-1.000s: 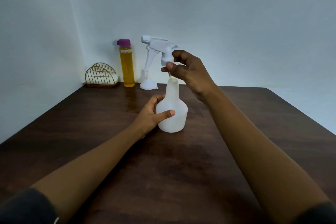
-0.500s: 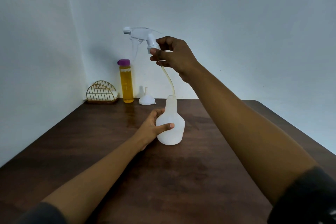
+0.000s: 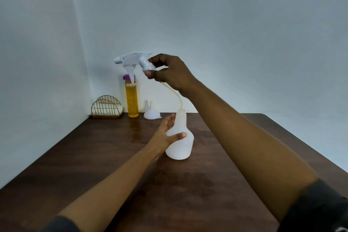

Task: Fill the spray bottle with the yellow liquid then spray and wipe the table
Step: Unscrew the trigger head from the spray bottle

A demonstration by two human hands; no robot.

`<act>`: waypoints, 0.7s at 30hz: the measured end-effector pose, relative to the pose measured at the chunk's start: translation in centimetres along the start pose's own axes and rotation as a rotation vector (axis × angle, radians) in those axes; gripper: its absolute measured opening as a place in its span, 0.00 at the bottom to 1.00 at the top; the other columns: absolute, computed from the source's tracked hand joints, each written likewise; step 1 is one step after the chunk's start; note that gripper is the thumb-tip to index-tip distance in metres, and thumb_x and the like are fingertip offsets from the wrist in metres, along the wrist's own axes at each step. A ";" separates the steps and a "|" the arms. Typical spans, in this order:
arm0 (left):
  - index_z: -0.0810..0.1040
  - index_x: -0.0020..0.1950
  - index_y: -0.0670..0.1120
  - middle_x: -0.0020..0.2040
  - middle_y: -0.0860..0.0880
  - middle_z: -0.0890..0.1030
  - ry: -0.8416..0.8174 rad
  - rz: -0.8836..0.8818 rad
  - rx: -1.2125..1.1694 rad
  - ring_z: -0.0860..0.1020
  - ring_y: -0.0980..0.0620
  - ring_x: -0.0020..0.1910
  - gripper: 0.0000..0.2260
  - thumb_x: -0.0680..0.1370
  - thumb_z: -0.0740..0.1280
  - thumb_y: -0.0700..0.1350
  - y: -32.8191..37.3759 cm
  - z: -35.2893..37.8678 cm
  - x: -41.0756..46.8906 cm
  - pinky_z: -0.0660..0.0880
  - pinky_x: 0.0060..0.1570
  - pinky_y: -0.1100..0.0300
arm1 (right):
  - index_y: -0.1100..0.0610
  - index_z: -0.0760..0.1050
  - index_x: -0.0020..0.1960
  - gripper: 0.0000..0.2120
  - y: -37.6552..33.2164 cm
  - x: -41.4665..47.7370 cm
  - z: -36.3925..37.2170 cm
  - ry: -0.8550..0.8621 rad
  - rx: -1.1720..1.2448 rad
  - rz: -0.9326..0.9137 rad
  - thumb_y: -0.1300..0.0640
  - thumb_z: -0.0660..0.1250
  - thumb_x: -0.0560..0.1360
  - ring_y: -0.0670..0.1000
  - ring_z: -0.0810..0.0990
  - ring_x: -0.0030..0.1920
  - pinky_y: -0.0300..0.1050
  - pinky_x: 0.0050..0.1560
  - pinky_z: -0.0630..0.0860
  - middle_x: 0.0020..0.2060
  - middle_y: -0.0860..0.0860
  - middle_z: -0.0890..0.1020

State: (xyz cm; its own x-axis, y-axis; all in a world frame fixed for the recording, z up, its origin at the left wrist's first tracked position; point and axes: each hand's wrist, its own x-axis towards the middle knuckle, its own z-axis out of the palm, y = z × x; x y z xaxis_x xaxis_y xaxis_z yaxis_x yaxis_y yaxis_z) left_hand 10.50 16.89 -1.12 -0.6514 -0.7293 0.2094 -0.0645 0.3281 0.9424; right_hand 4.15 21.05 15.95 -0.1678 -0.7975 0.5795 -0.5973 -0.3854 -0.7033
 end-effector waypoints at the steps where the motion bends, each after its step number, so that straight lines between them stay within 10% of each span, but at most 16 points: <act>1: 0.58 0.73 0.56 0.74 0.54 0.63 0.037 0.033 -0.023 0.64 0.53 0.71 0.34 0.73 0.71 0.50 0.6 0.1 0.1 0.65 0.69 0.52 | 0.58 0.77 0.57 0.19 -0.1 -0.1 0.0 0.000 -0.008 -0.004 0.58 0.75 0.68 0.51 0.80 0.43 0.52 0.52 0.80 0.50 0.51 0.81; 9: 0.80 0.58 0.43 0.55 0.47 0.83 0.316 0.243 0.022 0.80 0.54 0.55 0.13 0.76 0.69 0.45 4.2 -0.2 1.6 0.73 0.63 0.53 | 0.58 0.77 0.58 0.19 -0.8 -0.7 0.3 -0.004 0.012 -0.006 0.58 0.75 0.68 0.51 0.80 0.44 0.48 0.51 0.80 0.49 0.50 0.80; 21: 0.83 0.54 0.43 0.52 0.47 0.84 0.374 0.267 0.125 0.81 0.51 0.52 0.12 0.74 0.71 0.47 5.6 -1.7 2.8 0.76 0.59 0.55 | 0.59 0.77 0.57 0.18 -1.8 0.1 -1.3 0.027 0.050 -0.037 0.60 0.75 0.68 0.47 0.81 0.38 0.49 0.49 0.80 0.47 0.50 0.81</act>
State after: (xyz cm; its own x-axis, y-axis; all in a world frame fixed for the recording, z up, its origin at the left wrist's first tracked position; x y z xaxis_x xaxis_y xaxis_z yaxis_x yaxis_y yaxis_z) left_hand 9.57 15.70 5.17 -0.3418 -0.7681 0.5415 -0.0376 0.5869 0.8088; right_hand 4.22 22.31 17.81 -0.1680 -0.7694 0.6162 -0.5637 -0.4378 -0.7004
